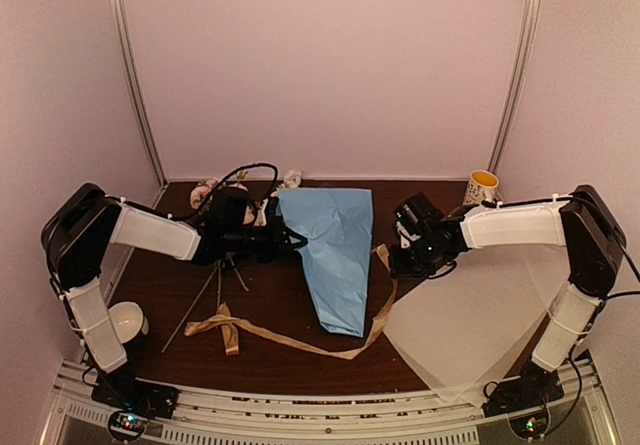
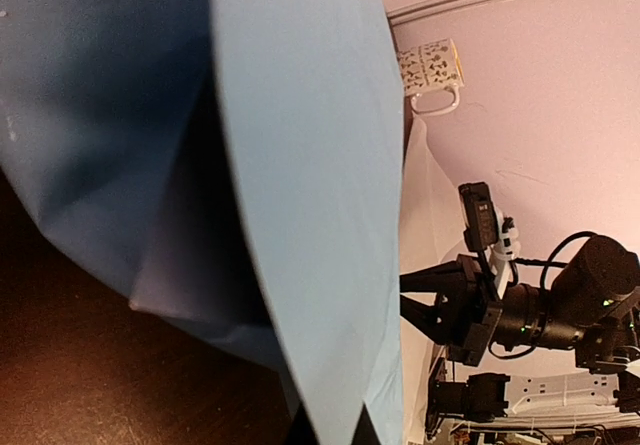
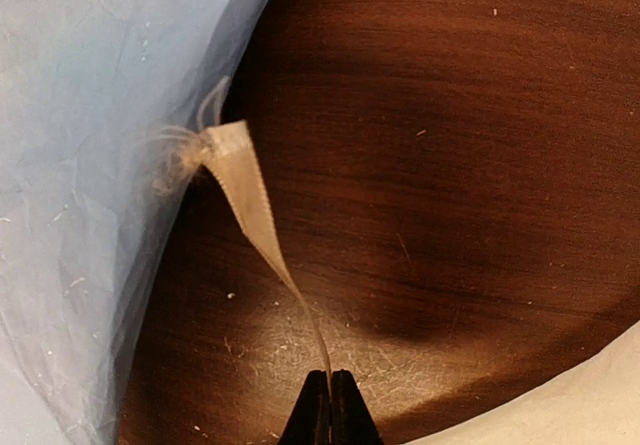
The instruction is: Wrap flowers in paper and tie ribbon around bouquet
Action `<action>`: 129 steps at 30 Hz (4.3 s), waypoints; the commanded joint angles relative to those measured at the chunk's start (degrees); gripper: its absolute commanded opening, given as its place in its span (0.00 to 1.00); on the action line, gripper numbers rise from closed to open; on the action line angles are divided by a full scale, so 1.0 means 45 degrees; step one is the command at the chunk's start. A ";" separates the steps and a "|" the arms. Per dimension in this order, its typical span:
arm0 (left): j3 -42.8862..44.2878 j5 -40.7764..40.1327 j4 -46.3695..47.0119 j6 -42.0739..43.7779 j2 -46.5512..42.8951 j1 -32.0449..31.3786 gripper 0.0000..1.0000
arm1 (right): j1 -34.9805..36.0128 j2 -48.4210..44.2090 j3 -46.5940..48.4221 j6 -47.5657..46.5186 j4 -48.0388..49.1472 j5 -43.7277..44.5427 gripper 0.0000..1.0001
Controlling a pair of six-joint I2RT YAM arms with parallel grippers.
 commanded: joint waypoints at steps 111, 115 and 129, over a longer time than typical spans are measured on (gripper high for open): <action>0.4137 -0.3184 -1.0154 1.6028 -0.4914 -0.3657 0.00 | 0.2282 0.4688 0.3307 0.2060 0.5679 -0.4785 0.00; 0.4244 -0.1738 -0.9148 1.6073 -0.3811 -0.3525 0.00 | 0.2121 0.4657 0.2998 0.2805 0.6502 -0.5102 0.00; 0.2418 -0.1228 -0.3282 1.0925 -0.0148 -0.1328 0.00 | 0.2123 0.3447 0.1087 0.4991 0.9192 -0.4629 0.02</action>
